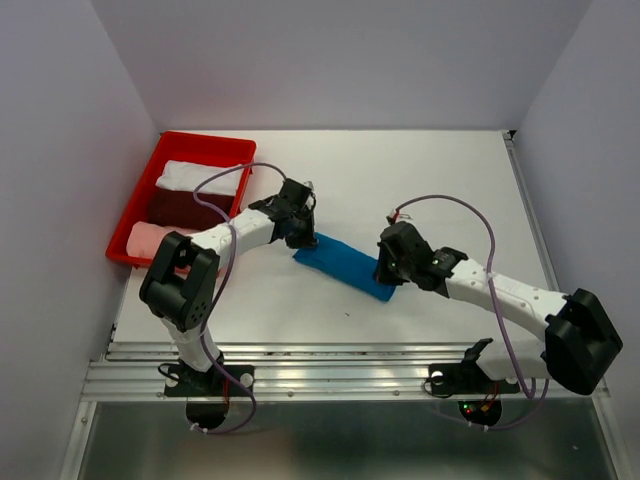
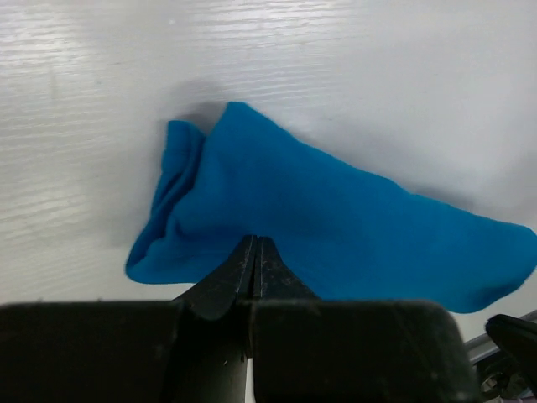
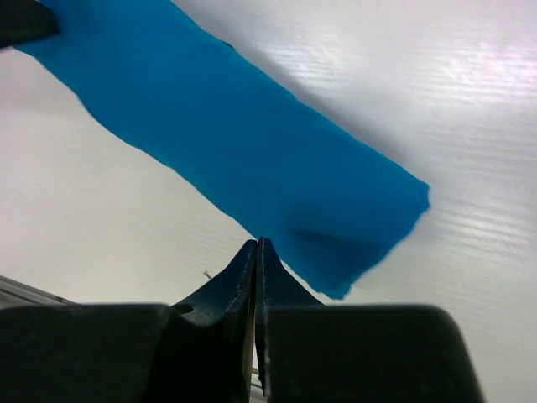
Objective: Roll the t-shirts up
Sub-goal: Roll the T-shirt to the center of the board.
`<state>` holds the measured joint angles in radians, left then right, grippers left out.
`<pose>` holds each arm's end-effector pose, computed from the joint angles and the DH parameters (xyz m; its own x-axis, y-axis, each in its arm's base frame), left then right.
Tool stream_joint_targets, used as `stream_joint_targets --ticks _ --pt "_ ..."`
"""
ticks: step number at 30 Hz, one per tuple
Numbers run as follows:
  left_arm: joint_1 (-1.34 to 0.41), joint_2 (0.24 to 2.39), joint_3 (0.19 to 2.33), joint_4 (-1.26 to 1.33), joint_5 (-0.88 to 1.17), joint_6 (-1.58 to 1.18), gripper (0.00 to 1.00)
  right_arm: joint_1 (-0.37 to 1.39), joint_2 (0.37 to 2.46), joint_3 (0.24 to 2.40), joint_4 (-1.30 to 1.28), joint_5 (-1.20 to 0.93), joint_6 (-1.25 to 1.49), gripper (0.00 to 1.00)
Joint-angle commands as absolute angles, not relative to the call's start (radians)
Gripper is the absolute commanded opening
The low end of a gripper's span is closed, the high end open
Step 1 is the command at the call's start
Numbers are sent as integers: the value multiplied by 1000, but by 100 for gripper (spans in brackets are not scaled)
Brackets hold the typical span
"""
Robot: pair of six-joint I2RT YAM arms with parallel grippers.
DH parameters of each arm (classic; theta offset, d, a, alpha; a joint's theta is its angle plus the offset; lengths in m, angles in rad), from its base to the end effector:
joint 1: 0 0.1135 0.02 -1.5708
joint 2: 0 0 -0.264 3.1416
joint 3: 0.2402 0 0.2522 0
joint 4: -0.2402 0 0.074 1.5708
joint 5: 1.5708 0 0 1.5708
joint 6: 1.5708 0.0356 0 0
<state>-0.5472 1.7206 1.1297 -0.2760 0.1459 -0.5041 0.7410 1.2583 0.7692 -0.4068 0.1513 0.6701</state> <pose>0.3107 -0.1953 0.2046 -0.8575 -0.0372 -0.5132 0.2067 0.8885 -0.4097 0.1892 0.1658 0.2173 -0.8228 0.0794 -0.5628 -0.1108 0.9488 0.2958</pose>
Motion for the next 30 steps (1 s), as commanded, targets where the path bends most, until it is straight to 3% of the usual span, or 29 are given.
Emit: stream_joint_targets --ticks 1,7,12,19,30 --pt "-592 1678 1183 -276 144 -526 5 742 1319 851 -278 115 695 3" --pt "-630 1764 1203 -189 192 -572 2 742 1462 888 -203 127 776 1" --pt "-638 1873 1195 -178 184 -571 1 742 1516 799 -143 143 810 1" --pt "-643 1821 1140 -170 161 -575 3 742 1450 707 -147 109 762 1" --pt "-683 1709 1252 -279 195 -528 4 742 1295 804 -371 222 741 1"
